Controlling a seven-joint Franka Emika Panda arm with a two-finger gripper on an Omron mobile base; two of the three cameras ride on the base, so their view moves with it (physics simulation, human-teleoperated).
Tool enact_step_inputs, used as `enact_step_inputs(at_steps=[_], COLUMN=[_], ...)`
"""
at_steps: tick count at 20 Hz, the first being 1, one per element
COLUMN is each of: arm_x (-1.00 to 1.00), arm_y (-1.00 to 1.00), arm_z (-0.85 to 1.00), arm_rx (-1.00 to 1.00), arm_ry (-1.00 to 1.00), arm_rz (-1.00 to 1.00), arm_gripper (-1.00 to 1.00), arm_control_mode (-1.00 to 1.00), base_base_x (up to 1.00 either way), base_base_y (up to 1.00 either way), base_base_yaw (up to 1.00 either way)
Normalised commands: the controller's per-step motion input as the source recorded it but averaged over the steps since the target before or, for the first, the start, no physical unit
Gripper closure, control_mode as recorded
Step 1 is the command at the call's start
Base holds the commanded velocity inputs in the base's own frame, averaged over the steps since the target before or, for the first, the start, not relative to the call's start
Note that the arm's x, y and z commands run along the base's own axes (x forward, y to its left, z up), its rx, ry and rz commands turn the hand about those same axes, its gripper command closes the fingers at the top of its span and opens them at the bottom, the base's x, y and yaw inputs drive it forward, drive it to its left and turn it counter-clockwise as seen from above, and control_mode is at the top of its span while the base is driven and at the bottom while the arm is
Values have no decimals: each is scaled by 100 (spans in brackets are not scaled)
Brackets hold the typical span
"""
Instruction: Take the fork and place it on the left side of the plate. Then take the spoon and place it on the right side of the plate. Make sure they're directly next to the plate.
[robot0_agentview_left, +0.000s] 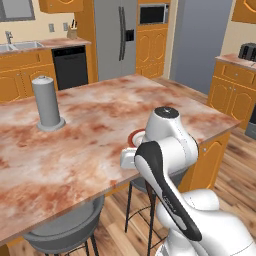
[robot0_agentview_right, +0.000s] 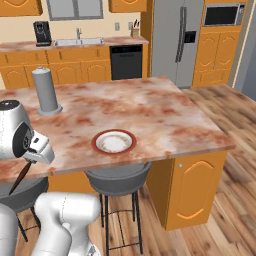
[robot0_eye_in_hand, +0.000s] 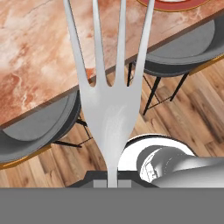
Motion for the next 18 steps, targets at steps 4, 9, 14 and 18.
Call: enact_step_inputs(at_steps=[4,9,14,18], arm_x=[0,0,0,1], arm_y=[0,0,0,0], arm_z=[0,0,0,0], arm_rx=[0,0,0,0], arm_ry=[0,0,0,1], arm_rz=[0,0,0,0], arm_gripper=[100,100,100,100], arm_control_mode=[-100,-100,-100,-100], base_base_x=[0,0,0,0], base_base_y=[0,0,0,0], base_base_yaw=[0,0,0,0])
